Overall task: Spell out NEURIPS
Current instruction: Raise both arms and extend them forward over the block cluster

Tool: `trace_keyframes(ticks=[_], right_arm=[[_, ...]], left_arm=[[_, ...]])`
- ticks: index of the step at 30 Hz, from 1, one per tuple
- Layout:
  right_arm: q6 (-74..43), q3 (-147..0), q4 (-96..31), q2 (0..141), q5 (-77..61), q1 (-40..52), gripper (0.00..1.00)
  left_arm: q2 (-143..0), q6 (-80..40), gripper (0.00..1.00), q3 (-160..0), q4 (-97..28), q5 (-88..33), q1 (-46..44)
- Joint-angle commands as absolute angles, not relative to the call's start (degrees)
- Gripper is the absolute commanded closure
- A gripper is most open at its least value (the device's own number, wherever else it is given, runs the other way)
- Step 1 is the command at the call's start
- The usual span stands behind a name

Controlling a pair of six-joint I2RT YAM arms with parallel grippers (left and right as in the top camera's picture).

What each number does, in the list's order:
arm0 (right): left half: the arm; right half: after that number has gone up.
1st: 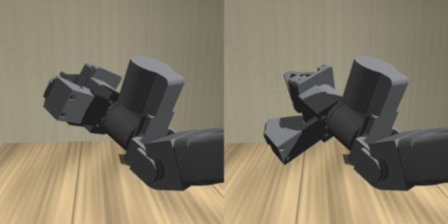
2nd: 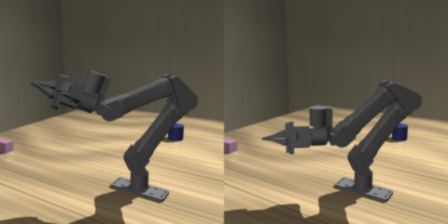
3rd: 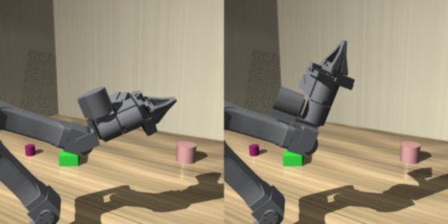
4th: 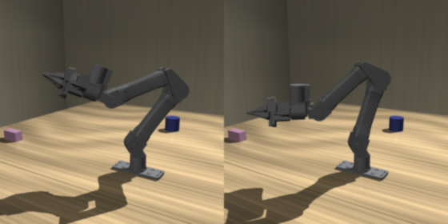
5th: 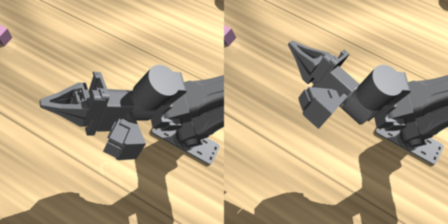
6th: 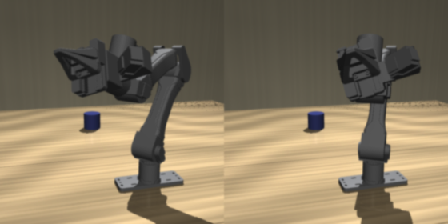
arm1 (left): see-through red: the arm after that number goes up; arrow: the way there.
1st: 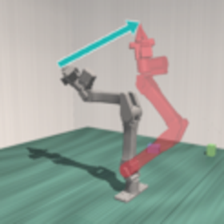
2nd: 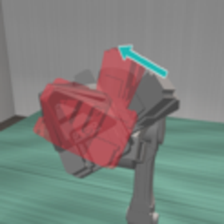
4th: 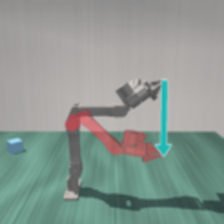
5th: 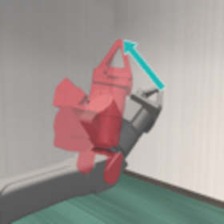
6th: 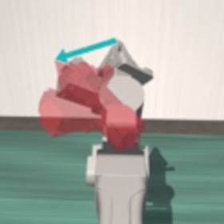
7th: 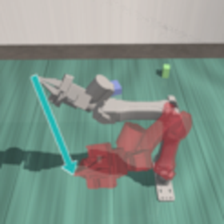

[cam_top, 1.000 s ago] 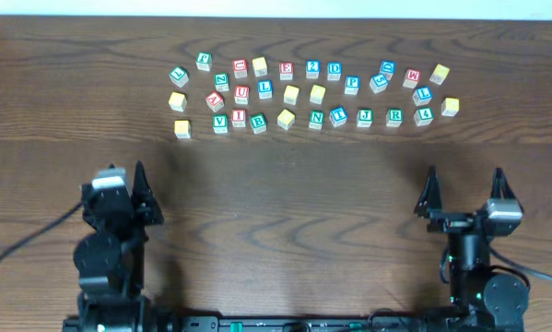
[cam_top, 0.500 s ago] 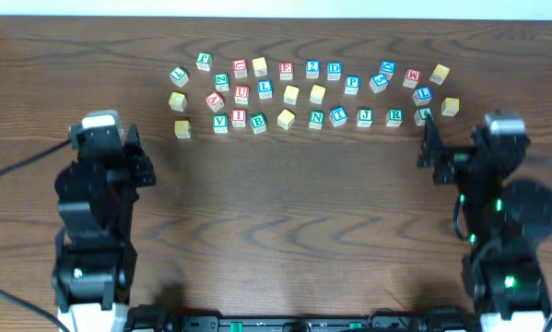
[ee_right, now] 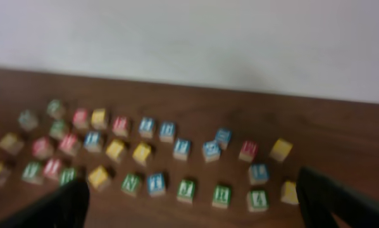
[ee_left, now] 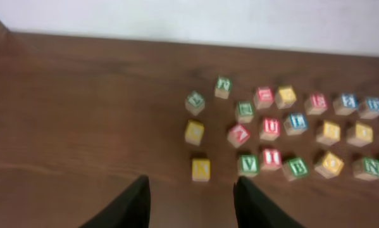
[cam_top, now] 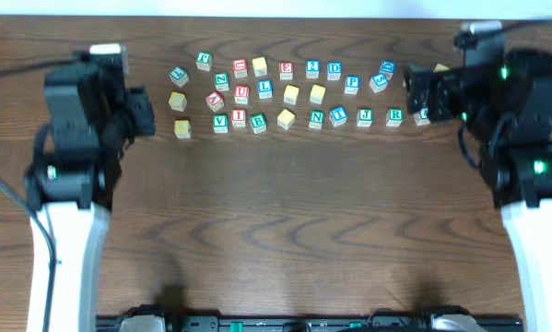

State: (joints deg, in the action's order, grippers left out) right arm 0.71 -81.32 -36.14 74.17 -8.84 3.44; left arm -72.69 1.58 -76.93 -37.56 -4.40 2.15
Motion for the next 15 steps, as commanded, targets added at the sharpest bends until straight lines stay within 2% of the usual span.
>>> trace_keyframes(ticks=[1, 9, 15], right_arm=[[1.4, -88.4, -39.4, 79.6, -12.6, 3.0, 0.01], [1.5, -103.7, -49.7, 92.9, -14.0, 3.0, 0.01], [2.7, -111.9, -56.4, 101.5, -14.6, 3.0, 0.01]], left_arm=[[-79.8, 2.3, 0.58, -86.9, -43.0, -7.4, 2.1], [-96.9, 2.3, 0.58, -110.1, -58.9, -9.3, 2.1], [-104.0, 2.3, 0.58, -115.9, -65.6, -10.3, 2.1]])
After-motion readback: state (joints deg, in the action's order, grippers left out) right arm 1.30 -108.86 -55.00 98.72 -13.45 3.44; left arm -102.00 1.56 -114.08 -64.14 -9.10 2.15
